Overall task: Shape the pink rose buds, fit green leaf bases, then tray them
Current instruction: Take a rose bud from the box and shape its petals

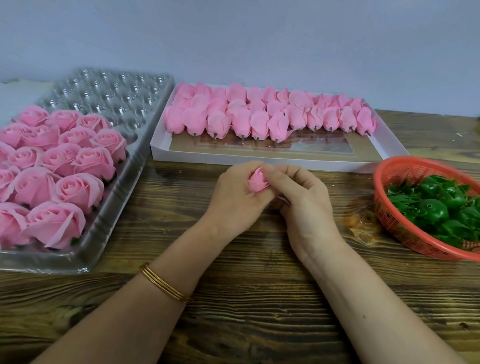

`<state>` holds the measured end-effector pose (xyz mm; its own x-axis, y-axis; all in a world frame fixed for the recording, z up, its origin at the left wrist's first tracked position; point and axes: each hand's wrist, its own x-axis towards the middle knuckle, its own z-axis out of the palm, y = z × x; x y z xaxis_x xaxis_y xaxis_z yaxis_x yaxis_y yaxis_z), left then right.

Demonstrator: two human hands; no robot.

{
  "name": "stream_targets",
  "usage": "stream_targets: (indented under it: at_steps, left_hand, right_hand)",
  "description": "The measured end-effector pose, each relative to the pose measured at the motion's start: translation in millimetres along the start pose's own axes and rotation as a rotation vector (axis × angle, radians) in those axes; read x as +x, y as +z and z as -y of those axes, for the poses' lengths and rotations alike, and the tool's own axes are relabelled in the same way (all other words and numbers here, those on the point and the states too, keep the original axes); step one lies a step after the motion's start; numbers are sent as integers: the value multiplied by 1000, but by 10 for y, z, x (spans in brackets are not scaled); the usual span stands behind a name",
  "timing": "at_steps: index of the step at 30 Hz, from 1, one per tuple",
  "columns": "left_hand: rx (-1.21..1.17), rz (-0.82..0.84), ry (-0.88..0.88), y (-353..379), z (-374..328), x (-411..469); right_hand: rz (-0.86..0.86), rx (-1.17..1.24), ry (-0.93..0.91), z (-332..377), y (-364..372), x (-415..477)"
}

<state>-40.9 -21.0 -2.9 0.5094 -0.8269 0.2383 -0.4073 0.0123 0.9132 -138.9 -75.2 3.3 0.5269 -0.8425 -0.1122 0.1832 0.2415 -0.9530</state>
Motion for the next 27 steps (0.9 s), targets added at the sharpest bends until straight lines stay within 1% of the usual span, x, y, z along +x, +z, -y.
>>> stream_targets:
  at_steps: [10,16,24,27]
  left_hand:
    - [63,-12,-4,-17,-24,-19]
    - [74,-11,28,-36,-43,-36]
    - [94,4,-7,-39,-30,-25]
    - [68,3,-13,-35,-38,-22]
  right_hand:
    - [56,12,12,6,-16,3]
    - [92,33,8,-3,-30,11]
    - [80,35,8,14,-10,-10]
    - [71,21,13,12,4,-9]
